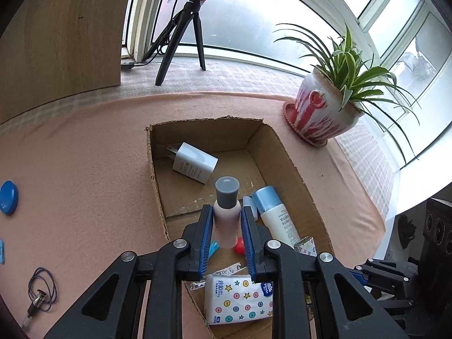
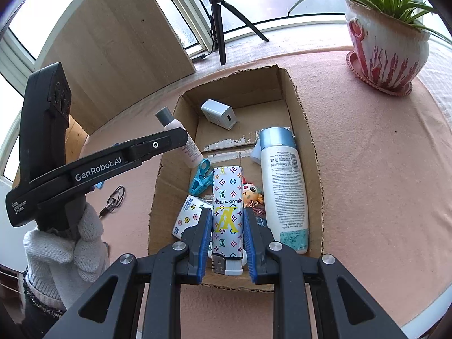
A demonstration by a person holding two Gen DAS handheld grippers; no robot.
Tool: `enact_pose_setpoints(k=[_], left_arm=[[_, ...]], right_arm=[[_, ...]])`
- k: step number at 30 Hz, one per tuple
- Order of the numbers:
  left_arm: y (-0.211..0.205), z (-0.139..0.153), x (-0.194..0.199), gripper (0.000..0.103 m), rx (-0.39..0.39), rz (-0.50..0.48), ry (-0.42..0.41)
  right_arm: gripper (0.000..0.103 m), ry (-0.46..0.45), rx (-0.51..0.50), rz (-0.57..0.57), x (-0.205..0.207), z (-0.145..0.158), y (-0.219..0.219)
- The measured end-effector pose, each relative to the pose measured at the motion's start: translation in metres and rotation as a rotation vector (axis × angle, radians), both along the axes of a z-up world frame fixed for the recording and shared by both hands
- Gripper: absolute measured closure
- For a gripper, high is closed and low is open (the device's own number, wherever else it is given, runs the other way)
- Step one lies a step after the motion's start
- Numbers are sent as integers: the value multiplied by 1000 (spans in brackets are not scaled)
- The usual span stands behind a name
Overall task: Organize objects
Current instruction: 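Carry the lotion bottle and lighter into the box and open both tools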
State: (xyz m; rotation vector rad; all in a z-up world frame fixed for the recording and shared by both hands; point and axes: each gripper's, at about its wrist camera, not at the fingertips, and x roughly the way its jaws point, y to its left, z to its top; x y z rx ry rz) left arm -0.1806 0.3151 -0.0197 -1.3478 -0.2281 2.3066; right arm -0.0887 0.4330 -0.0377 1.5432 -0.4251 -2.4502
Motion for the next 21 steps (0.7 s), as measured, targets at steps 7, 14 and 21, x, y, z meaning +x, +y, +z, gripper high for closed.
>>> enact_pose_setpoints(k=[7, 14, 21], left_arm=[[-8, 7, 7, 48, -17, 6, 18], [-41, 10, 24, 48, -37, 32, 27], [-104, 8, 50, 48, -98, 84, 20]], right_arm=[[58, 20, -5, 5, 0, 3, -5], [54, 28, -20, 15, -1, 7, -17], [54, 40, -39, 71, -1, 13, -47]])
